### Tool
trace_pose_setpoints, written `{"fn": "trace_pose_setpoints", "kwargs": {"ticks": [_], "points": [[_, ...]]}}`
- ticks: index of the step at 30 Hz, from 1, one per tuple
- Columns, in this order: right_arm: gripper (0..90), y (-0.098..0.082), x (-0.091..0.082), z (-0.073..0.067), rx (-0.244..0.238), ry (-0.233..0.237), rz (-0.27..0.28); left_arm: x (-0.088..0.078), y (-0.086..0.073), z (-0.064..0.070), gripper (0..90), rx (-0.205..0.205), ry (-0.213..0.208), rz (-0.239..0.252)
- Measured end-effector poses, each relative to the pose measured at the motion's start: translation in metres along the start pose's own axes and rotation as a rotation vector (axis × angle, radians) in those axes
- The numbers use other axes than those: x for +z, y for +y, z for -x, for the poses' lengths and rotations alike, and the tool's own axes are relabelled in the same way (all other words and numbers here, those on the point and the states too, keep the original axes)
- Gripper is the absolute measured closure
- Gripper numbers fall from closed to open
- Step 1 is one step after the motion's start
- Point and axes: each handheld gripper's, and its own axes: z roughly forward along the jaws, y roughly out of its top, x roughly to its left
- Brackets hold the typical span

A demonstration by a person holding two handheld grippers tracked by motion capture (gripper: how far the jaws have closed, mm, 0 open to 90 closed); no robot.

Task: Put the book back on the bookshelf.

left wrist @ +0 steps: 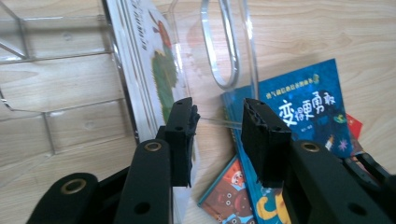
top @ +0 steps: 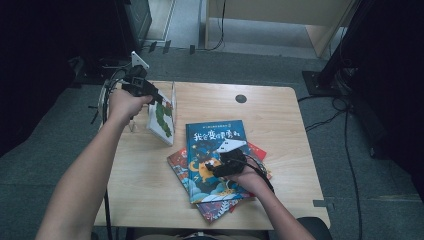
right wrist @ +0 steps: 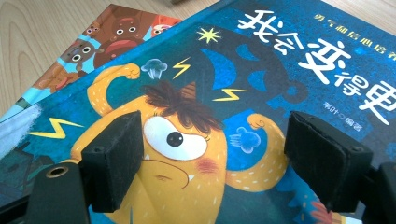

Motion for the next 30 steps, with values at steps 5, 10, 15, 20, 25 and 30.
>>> {"fn": "trace_pose_setpoints", "kwargs": {"ticks": [5,10,15,20,25,30], "points": [[20.0,0.0,0.0,0.0,-0.001,0.001,0.0,-0.002,-0.01,0.001,62.8,0.025,-0.023,0.014],[20.0,0.0,0.0,0.0,0.001,0.003,0.0,-0.005,-0.019,0.002,61.6,0.048,-0.036,0.029],[20.0,0.0,0.0,0.0,0.002,0.003,0.0,-0.006,-0.028,0.002,61.1,0.062,-0.046,0.038],[20.0,0.0,0.0,0.0,0.004,0.004,0.0,-0.009,-0.036,0.003,60.1,0.082,-0.064,0.049],[20.0,0.0,0.0,0.0,0.003,0.004,0.0,-0.01,-0.044,0.006,59.7,0.105,-0.076,0.054],[20.0,0.0,0.0,0.0,0.002,0.003,-0.001,-0.009,-0.052,0.01,59.8,0.124,-0.068,0.062]]}}
